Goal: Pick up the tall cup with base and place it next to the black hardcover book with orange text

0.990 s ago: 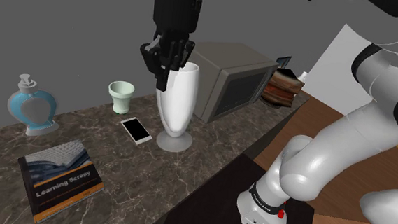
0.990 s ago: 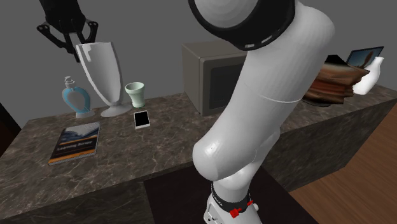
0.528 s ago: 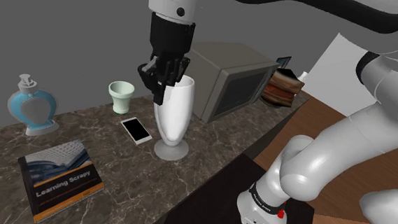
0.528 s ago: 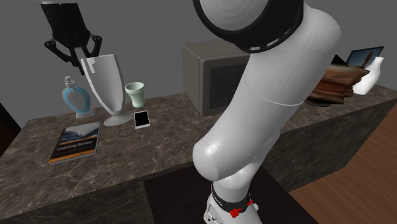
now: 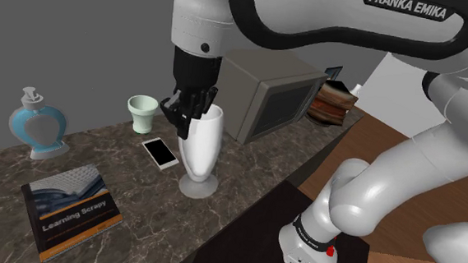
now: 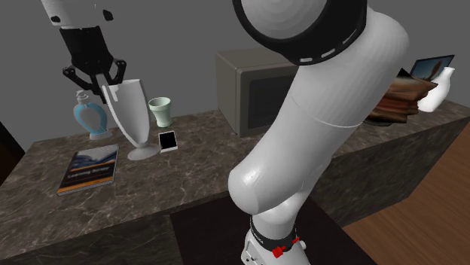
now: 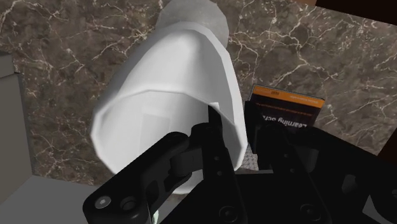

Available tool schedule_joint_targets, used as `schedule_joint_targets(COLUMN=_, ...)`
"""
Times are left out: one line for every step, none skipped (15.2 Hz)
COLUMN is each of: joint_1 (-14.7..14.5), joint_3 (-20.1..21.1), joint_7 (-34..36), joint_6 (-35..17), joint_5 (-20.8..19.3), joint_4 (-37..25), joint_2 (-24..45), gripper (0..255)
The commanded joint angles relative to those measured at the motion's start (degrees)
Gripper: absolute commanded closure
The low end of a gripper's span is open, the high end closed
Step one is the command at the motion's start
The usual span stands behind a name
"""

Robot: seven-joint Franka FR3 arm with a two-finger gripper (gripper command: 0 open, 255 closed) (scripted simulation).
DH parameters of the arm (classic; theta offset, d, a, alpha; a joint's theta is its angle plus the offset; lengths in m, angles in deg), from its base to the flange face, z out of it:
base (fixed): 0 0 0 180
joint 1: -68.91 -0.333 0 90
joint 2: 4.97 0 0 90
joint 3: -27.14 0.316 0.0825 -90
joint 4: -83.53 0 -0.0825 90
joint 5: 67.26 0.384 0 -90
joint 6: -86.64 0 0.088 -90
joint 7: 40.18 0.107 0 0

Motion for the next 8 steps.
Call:
schedule_joint_targets(joint_1=-0.1, joint_3=0.0, joint_7=-0.2, joint_6=-1.6, joint_5=0.1, joint_4=1.7, joint_2=-0.3, gripper=255)
schedule_joint_targets(joint_1=-0.1, joint_3=0.1, joint_7=-0.2, joint_6=-2.3, joint_5=0.2, joint_4=2.6, joint_2=-0.3, gripper=255)
schedule_joint_targets(joint_1=-0.1, joint_3=0.1, joint_7=-0.3, joint_6=-3.1, joint_5=0.2, joint_4=3.4, joint_2=-0.3, gripper=255)
schedule_joint_targets(joint_1=-0.2, joint_3=0.2, joint_7=-0.3, joint_6=-3.9, joint_5=0.3, joint_4=4.2, joint_2=-0.4, gripper=255)
schedule_joint_targets(joint_1=-0.2, joint_3=0.2, joint_7=-0.3, joint_6=-4.6, joint_5=0.3, joint_4=4.9, joint_2=-0.4, gripper=255)
schedule_joint_targets(joint_1=-0.2, joint_3=0.3, joint_7=-0.3, joint_6=-5.4, joint_5=0.4, joint_4=5.7, joint_2=-0.4, gripper=255)
schedule_joint_targets(joint_1=-0.2, joint_3=0.4, joint_7=-0.4, joint_6=-6.2, joint_5=0.4, joint_4=6.5, joint_2=-0.4, gripper=255)
schedule_joint_targets(joint_1=-0.3, joint_3=0.5, joint_7=-0.4, joint_6=-6.9, joint_5=0.4, joint_4=7.2, joint_2=-0.3, gripper=255)
